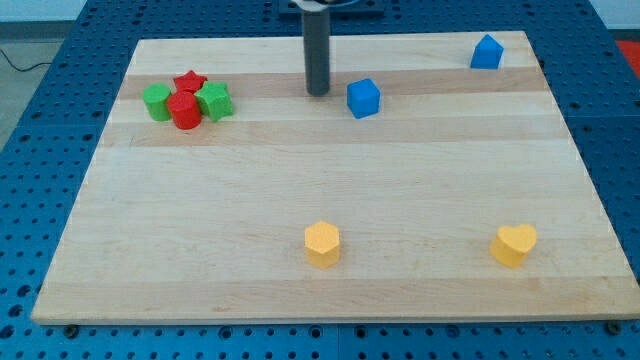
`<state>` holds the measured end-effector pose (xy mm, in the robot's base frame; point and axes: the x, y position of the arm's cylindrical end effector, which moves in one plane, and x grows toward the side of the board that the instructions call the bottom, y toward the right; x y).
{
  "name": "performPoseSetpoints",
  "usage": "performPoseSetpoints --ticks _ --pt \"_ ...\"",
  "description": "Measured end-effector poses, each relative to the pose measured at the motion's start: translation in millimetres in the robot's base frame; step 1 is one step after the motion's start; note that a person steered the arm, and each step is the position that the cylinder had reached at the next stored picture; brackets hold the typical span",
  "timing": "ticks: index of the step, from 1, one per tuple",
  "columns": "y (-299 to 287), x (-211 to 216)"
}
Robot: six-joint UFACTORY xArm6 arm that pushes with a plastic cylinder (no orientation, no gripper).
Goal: Push the blue triangle towards the blue cube
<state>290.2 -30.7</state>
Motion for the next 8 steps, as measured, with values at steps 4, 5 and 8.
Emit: performPoseSetpoints --ticks 4,5,8 --pt "235.7 -97.2" --pt "298.1 -92.9" --pt "212.0 7.2"
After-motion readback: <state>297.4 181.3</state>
